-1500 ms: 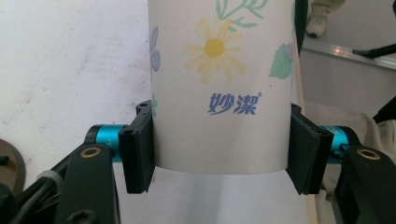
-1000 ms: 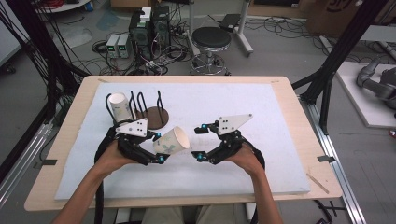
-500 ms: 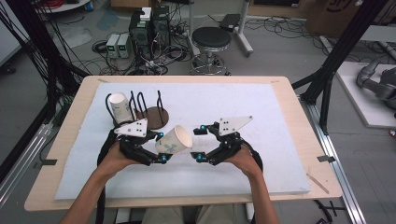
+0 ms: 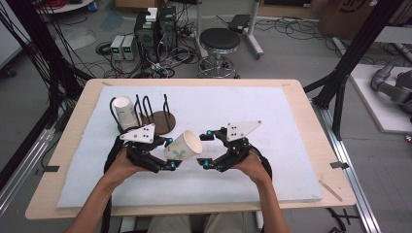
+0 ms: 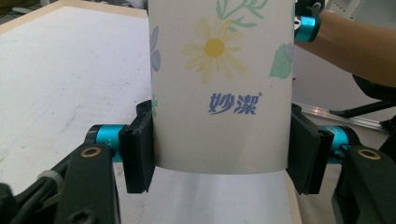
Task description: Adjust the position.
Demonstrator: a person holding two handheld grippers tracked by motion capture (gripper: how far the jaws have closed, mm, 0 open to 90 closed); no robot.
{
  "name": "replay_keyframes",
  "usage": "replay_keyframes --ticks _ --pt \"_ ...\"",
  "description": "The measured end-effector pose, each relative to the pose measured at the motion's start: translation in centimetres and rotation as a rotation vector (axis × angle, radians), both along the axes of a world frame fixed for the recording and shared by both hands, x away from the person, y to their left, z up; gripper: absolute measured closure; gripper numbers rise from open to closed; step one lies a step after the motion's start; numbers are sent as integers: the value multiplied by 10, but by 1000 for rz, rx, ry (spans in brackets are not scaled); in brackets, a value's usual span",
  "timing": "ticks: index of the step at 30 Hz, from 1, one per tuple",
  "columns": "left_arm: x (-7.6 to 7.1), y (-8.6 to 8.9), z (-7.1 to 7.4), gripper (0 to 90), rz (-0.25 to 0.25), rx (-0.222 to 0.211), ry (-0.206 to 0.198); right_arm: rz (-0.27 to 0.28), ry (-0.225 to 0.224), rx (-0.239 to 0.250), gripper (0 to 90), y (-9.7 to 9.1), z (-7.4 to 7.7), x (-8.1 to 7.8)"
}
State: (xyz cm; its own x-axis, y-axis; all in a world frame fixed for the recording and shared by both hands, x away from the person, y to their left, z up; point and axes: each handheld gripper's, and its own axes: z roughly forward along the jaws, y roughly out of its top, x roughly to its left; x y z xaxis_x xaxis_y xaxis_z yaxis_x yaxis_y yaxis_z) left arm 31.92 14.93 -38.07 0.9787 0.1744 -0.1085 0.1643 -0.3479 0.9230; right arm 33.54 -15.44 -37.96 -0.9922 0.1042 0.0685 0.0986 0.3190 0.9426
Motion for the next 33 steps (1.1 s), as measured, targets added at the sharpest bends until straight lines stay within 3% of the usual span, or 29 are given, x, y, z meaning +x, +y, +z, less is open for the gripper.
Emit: replay_keyframes --ticks 25,33 --pt "-2 -12 -6 361 -32 -58 -15 37 9 20 187 10 -3 0" --pt "-2 -15 -13 361 -35 -105 -26 44 3 36 186 12 -2 0"
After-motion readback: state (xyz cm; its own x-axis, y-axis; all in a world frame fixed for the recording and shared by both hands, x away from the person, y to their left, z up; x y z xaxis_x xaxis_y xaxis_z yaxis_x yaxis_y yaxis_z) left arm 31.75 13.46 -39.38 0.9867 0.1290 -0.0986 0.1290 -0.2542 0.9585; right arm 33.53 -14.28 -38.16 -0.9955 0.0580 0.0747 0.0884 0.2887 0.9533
